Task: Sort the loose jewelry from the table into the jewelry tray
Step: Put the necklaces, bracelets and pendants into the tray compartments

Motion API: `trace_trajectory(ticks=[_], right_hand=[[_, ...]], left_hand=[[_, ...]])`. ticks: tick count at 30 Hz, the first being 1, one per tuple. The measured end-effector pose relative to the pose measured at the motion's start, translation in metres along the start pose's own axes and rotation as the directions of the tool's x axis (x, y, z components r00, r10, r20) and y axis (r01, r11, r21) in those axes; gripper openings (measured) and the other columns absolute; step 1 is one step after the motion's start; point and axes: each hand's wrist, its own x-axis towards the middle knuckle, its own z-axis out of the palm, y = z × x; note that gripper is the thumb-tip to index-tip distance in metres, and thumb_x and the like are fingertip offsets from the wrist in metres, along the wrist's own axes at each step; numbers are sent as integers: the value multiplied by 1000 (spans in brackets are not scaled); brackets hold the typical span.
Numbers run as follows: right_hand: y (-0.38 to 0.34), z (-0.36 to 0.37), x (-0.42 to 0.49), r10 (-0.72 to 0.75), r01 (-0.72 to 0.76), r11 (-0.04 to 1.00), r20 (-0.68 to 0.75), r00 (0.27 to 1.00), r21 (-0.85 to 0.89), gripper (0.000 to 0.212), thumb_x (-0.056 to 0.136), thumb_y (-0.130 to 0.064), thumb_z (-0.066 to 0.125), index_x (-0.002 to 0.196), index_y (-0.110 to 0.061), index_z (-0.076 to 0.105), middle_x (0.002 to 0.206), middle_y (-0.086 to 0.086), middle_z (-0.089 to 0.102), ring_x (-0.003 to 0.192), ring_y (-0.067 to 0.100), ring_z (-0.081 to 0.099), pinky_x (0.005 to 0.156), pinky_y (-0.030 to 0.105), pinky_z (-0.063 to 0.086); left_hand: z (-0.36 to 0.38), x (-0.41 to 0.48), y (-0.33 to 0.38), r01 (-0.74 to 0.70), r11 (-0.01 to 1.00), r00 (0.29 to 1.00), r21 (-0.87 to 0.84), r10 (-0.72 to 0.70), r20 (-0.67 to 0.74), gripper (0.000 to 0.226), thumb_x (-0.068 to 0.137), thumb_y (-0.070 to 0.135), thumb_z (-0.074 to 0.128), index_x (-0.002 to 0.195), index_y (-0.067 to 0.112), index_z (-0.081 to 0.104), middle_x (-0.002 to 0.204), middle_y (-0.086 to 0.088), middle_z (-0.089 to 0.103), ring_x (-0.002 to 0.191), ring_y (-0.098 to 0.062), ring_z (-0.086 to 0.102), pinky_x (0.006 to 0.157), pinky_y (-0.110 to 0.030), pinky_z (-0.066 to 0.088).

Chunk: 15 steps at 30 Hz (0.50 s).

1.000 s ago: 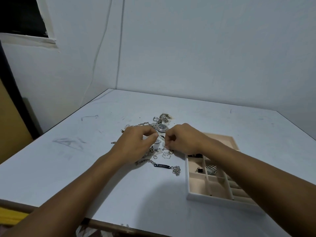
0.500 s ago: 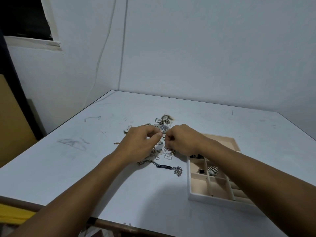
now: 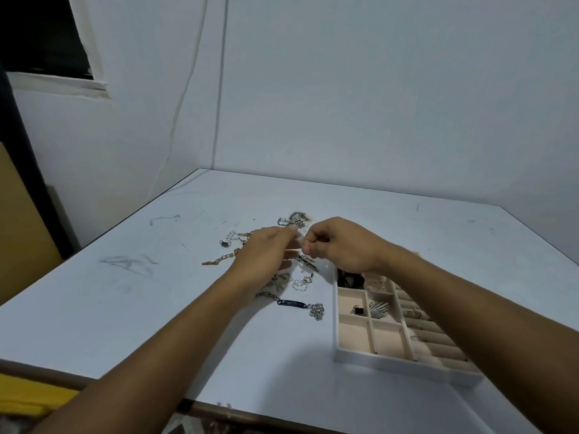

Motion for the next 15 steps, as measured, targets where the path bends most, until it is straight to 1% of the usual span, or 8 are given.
trace_trajectory(ticks=[2,4,5,6,8,11,12,15], right_hand=[[0,-1,-3,-9,9,1000,-5,1000,14,18,95,-27,59,84,-13,66,62,-11,50,53,2,41,53,16,31],[0,-2,-6,-13,13,1000,-4,1000,24,18,95,-25,59,87,-12,67,66,-7,53,56,4,41,55,19,32],[1,-3,-7,-15,15,999,-8,1000,34,16,95,-24,58,87,-13,68,67,-6,55,57,5,42,56,20,33],[1,-4,-9,-16,17,999,-15,1000,48,15,94,-23,59,87,-13,68,69,-6,56,58,5,43,57,19,34],[4,-6,-12,-14,17,997,-30,999,76,14,94,-22,60,88,-13,69,70,-6,59,57,1,45,56,16,34],[7,-10,-16,-3,8,993,-47,999,114,14,94,-22,61,84,-17,68,67,-12,60,57,-4,50,55,9,36],[8,-11,-17,-1,7,993,-52,999,116,14,94,-23,61,83,-17,68,67,-12,60,58,-4,50,56,9,37],[13,-13,-20,11,-4,991,-52,999,130,15,94,-21,60,83,-14,68,69,-6,60,64,7,51,63,20,41]], left_hand=[[8,0,4,111,970,994,-214,-109,22,35,96,36,51,106,5,65,91,-10,72,82,-20,66,86,-40,56],[14,-4,8,203,906,979,-373,-190,73,33,96,35,52,97,5,64,79,-9,67,68,-20,63,77,-37,55],[16,-5,10,237,877,971,-417,-214,103,31,96,35,52,93,6,62,75,-8,65,64,-20,63,76,-37,55],[18,-6,11,260,861,965,-437,-227,128,31,96,35,51,92,6,61,74,-8,64,63,-20,64,76,-36,55],[19,-7,13,275,854,961,-441,-231,152,32,96,36,51,95,5,60,77,-10,65,70,-23,66,77,-35,56],[20,-7,14,291,862,956,-414,-243,166,36,97,38,50,100,4,62,82,-11,67,76,-25,67,71,-33,58],[20,-7,15,300,865,953,-402,-248,177,38,97,39,49,102,3,62,83,-12,67,77,-25,67,69,-32,59],[23,-9,16,331,862,939,-385,-263,220,42,97,41,48,108,2,62,90,-16,67,85,-28,68,66,-30,59]])
